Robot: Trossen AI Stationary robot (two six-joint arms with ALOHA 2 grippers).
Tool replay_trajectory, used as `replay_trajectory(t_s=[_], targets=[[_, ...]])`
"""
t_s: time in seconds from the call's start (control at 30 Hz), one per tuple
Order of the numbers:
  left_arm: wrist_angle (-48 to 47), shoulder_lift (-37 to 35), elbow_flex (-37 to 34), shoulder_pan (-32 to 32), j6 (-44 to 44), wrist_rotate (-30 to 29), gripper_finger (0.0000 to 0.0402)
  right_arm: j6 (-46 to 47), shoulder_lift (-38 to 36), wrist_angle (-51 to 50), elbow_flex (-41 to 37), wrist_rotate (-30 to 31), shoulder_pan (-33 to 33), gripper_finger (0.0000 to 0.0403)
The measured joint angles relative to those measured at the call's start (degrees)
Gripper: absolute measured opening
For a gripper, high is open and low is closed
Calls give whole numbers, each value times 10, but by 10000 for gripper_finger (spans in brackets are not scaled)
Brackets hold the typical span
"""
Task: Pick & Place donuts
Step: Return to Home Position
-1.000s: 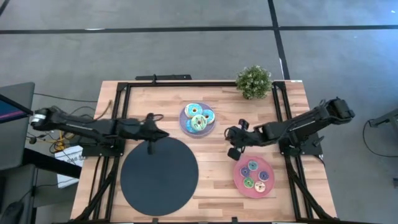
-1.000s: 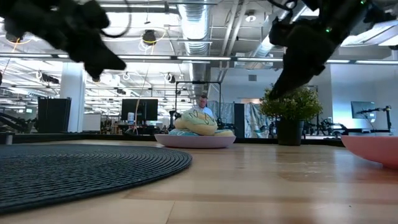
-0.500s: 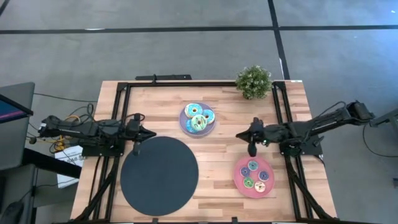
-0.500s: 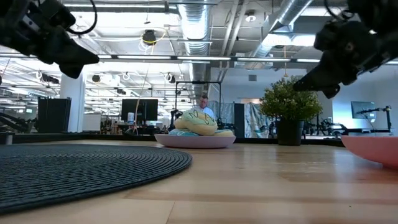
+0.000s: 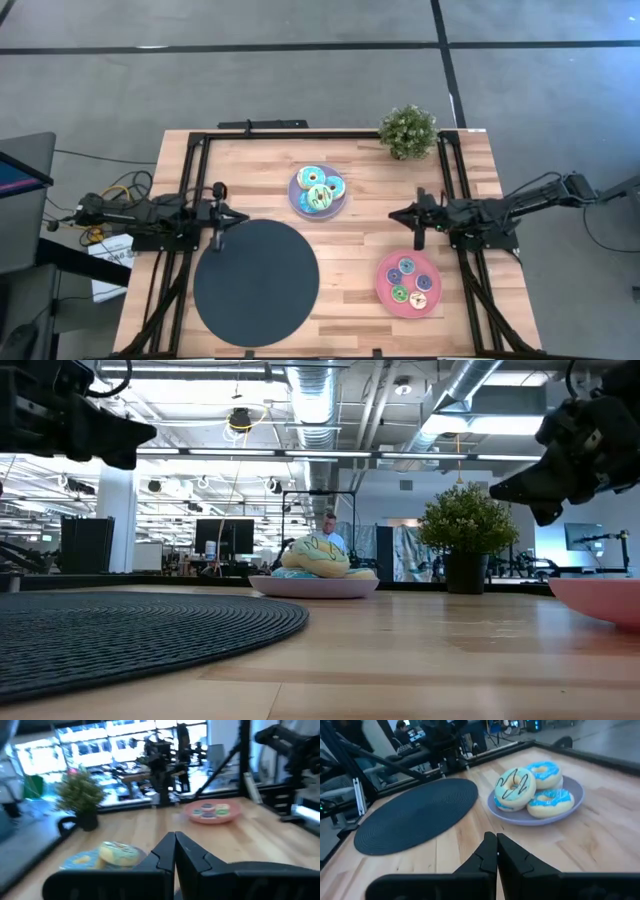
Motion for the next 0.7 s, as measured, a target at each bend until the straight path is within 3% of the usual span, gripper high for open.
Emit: replay_trajectory(t_s=[0.13,0.37,0.7], targets=[[-5,0,0,0,22,-23,0,-33,-26,-6,0,0,0,0],[-10,0,0,0,19,-7,0,-87,-70,-11,0,-5,-32,0],[-12,0,-1,0,30,6,0,-106,-157,-79,0,-160,-121,0]])
